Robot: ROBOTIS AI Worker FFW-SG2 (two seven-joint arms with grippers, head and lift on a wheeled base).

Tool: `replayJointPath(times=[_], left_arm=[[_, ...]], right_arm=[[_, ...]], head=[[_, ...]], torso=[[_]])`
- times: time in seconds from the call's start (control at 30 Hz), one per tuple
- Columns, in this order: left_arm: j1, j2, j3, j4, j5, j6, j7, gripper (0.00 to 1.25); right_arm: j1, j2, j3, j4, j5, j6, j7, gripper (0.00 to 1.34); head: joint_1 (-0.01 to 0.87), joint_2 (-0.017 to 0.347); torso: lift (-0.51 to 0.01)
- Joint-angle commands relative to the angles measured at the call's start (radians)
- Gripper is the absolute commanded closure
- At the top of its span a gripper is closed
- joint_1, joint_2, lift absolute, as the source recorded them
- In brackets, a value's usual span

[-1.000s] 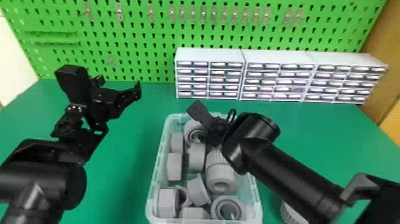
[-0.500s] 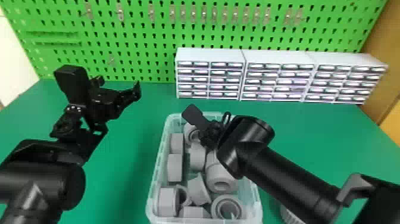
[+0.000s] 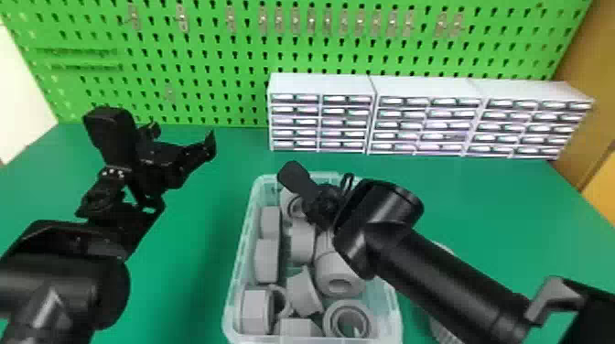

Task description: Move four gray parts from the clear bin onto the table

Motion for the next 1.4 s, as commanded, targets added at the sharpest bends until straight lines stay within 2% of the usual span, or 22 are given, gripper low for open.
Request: replayJointPath(times=[0.0,0.6,0.9,1.13,1.37], left_arm=[[0.005,0.0,0.003,0.0,0.004,0.0,0.0,0.14],[0.021,-0.003,0.005,0.0,0.007,0.0,0.0,0.14],[0.036,-0.026,0.022,-0.004,0.002,0.0,0.0,0.14],[0.048,-0.051,0.034,-0.007,-0.01,0.002,-0.003,0.14],[0.055,-0.084,0.074,-0.007,-0.041,0.002,-0.043,0.14]], right_arm=[[0.036,-0.023,-0.04,-0.091,0.009,0.027,0.0,1.25],[0.174,-0.118,-0.238,-0.416,0.051,0.108,0.0,1.25],[0.263,-0.161,-0.373,-0.588,0.064,0.157,0.0,1.25],[0.345,-0.181,-0.521,-0.701,0.043,0.222,0.0,1.25],[0.42,-0.182,-0.66,-0.792,0.041,0.297,-0.003,1.25]], head=[[0.678,0.034],[0.678,0.034],[0.678,0.034],[0.678,0.034],[0.678,0.034]], torso=[[-0.05],[-0.05],[-0.05],[-0.05],[-0.05]])
